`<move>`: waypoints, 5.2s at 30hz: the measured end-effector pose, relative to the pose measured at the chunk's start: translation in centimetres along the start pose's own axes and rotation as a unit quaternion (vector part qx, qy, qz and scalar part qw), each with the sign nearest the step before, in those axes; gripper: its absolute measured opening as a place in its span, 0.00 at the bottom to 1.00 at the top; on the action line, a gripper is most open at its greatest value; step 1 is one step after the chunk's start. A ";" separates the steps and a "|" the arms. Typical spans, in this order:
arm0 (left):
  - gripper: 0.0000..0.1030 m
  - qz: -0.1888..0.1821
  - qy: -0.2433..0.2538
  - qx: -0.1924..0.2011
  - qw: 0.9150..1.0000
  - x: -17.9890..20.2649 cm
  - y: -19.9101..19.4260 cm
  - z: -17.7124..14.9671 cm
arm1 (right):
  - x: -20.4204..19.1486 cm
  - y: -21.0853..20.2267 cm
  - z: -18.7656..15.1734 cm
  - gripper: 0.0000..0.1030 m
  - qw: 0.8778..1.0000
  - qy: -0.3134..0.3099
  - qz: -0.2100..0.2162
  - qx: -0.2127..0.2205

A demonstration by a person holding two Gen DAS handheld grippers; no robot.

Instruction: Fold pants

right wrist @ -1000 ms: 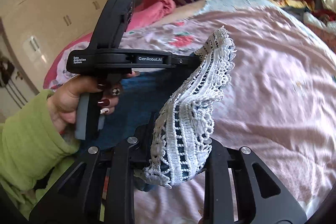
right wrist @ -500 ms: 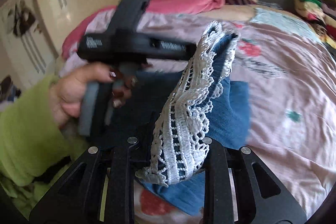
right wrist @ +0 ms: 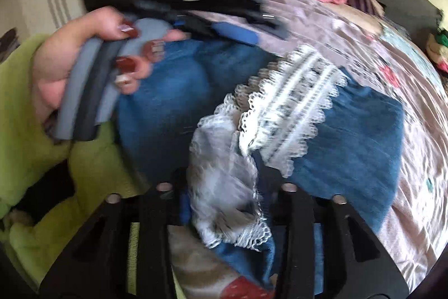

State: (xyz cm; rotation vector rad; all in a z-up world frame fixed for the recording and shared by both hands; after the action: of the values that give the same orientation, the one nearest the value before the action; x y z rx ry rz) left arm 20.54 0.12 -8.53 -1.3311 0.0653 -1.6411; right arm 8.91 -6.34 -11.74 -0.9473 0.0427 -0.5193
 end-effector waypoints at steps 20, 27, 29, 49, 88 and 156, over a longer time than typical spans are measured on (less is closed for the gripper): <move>0.16 0.060 0.025 -0.027 0.998 2.0 5.4 0.2 | 19.3 -2.2 -4.0 0.59 0.976 0.197 -0.089 0.009; 0.22 0.086 0.024 0.005 0.996 0.0 3.1 0.6 | 18.7 1.6 -2.3 0.59 0.983 0.157 -0.096 -0.014; 0.31 0.090 0.002 -0.001 0.996 -1.2 3.5 0.6 | 18.9 2.9 -2.8 0.59 0.981 0.164 -0.096 -0.036; 0.86 0.101 0.049 0.053 0.992 2.0 -4.0 -1.6 | 15.8 -5.5 -2.5 0.79 0.975 0.189 -0.104 0.058; 0.17 0.122 0.065 -0.061 0.989 0.8 -2.5 -14.3 | 6.5 -6.5 -6.7 0.63 0.990 0.133 -0.020 0.037; 0.94 0.188 0.124 0.044 0.973 2.1 -10.3 -11.0 | 7.2 -10.0 -4.0 0.91 0.985 0.141 -0.085 0.046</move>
State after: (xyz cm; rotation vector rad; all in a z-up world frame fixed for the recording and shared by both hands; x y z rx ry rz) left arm 5.70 -1.54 -5.51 -0.9713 0.3682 -1.4565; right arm 10.11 -17.25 -4.89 -0.7864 0.1921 -0.8046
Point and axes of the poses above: each gripper's, at about its wrist camera, not at the fingertips, and y roughly the way its jaws point, x to its right, z to its top, the point moved 9 cm from there along y, roughly the way its jaws point, and after that the axes turned 14 degrees about -y, right-handed, at the moved point
